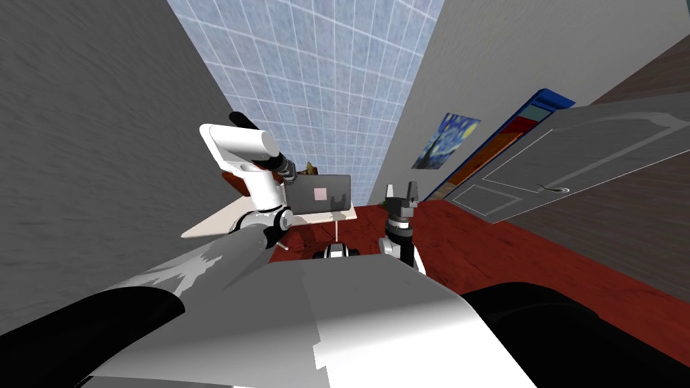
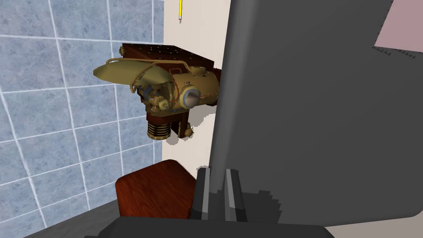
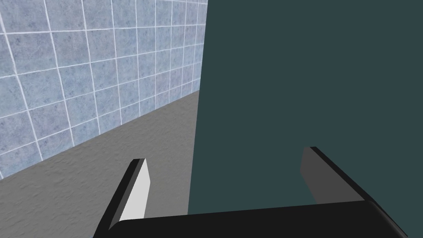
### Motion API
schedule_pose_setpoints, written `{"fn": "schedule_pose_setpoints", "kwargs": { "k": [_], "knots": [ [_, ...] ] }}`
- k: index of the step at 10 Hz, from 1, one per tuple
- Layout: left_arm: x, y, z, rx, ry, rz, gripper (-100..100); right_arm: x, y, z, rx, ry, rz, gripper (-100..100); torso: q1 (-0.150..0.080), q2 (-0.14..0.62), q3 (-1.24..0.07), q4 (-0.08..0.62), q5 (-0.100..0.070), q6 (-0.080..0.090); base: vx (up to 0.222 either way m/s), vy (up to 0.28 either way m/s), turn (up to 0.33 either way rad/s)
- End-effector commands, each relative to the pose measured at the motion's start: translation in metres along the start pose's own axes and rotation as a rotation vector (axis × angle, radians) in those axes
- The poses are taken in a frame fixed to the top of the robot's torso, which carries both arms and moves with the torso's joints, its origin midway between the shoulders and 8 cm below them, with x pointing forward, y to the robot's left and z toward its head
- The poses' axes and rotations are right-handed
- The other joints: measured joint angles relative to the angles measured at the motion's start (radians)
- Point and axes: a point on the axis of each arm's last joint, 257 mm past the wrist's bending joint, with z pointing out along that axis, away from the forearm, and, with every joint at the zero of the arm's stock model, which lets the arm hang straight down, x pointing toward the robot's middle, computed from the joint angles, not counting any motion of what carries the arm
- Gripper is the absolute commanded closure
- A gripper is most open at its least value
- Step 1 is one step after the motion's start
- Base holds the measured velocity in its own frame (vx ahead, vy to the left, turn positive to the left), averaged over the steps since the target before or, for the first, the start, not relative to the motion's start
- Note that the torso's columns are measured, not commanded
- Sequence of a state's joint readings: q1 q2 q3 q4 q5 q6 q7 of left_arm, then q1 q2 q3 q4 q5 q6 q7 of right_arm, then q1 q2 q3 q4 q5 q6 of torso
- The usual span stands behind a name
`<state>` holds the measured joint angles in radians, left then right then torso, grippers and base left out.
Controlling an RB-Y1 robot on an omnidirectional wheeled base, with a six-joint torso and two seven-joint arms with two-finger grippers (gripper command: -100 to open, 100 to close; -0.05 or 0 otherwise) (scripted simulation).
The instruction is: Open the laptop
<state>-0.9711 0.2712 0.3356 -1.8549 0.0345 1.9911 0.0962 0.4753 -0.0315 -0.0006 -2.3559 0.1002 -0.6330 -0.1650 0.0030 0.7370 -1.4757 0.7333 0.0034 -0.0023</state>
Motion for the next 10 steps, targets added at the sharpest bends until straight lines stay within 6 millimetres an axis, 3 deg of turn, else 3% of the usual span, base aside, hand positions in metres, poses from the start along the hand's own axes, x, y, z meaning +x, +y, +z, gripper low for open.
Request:
{"fn": "schedule_pose_setpoints", "kwargs": {
  "k": [1, 5, 10],
  "knots": [
    [-0.006, 0.005, 0.011, -0.059, -0.016, -0.012, 100, 0.0, 0.0, 0.0, 0.0, 0.0, 0.0, 0, 0.0, 0.0, -0.001, 0.001, -0.001, 0.001, 0.002, 0.012, -0.051],
    [-0.015, 0.0, 0.017, -0.105, -0.037, -0.03, 100, 0.0, 0.0, 0.0, 0.0, 0.0, 0.0, 0, 0.0, -0.001, -0.001, 0.0, 0.0, 0.001, 0.003, 0.01, -0.055],
    [-0.02, 0.011, 0.033, -0.191, -0.05, -0.038, 100, 0.0, 0.0, 0.0, 0.0, 0.0, 0.0, 0, -0.001, -0.001, -0.001, -0.001, 0.0, 0.001, 0.005, 0.011, -0.036]
  ]
}}
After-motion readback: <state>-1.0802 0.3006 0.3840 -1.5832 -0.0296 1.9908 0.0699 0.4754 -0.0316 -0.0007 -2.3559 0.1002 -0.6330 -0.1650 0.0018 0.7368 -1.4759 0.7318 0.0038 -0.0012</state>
